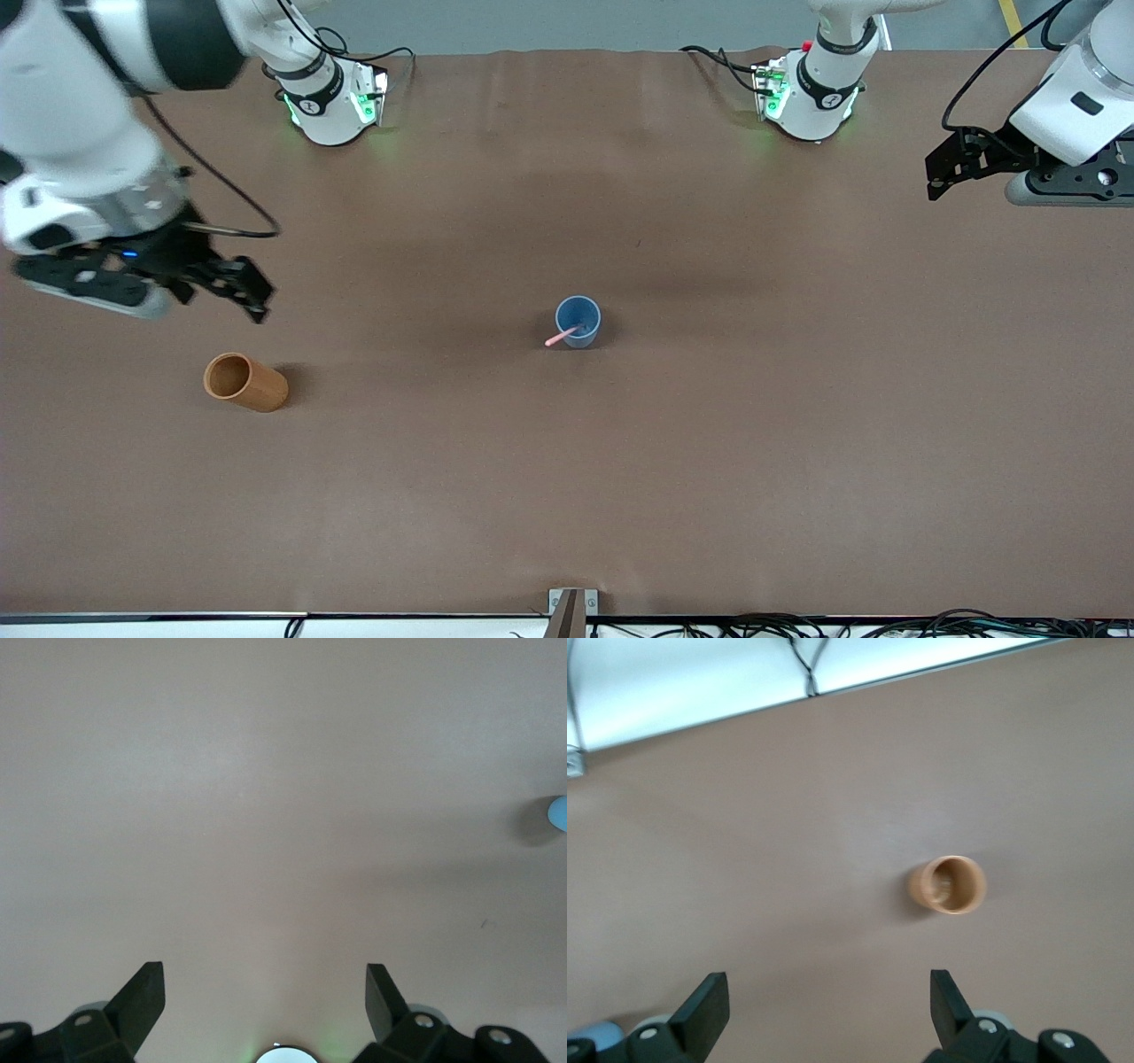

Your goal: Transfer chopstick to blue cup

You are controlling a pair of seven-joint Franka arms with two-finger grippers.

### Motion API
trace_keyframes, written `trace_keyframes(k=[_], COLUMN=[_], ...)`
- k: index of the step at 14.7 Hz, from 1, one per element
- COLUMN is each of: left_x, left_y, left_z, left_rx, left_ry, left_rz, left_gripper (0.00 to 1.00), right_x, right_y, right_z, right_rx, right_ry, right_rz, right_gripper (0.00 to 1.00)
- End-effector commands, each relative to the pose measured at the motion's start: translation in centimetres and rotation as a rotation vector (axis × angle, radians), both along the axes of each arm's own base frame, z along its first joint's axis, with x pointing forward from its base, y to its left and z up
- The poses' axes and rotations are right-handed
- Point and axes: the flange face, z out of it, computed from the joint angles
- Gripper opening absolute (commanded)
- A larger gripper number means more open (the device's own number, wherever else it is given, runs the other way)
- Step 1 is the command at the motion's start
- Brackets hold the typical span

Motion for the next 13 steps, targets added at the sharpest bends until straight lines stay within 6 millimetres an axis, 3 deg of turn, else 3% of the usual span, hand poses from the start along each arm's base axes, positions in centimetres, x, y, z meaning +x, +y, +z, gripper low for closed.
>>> trace_keyframes(k=[1,3,5,8,13], left_x=[0.1,0.4,0.4,0.5,0.7], left_y=[0.2,0.3,0.3,0.3,0.4], left_z=[1.0,1.0,0.9,1.0,0.9], left_rx=[0.016,0.015,0.015,0.015,0.013], left_ry=[-0.026,-0.026,-0.025,-0.028,-0.026], left_rz=[-0.011,-0.009,-0.008,-0.006,-0.008], left_gripper=[1.0,1.0,1.0,1.0,1.0], right_x=[-2.0,-2.7,-3.5,-4.6,-8.4], right_y=[-6.2,-9.1,-10.3,-11.3,-11.4], right_z=[1.6,3.2,5.6,6.3,8.0], right_rx=[0.033,0.034,0.032,0.026,0.022], right_ry=[0.043,0.065,0.087,0.148,0.198], right_rz=[0.048,0.042,0.043,0.126,0.2], right_gripper=[1.0,1.0,1.0,1.0,1.0])
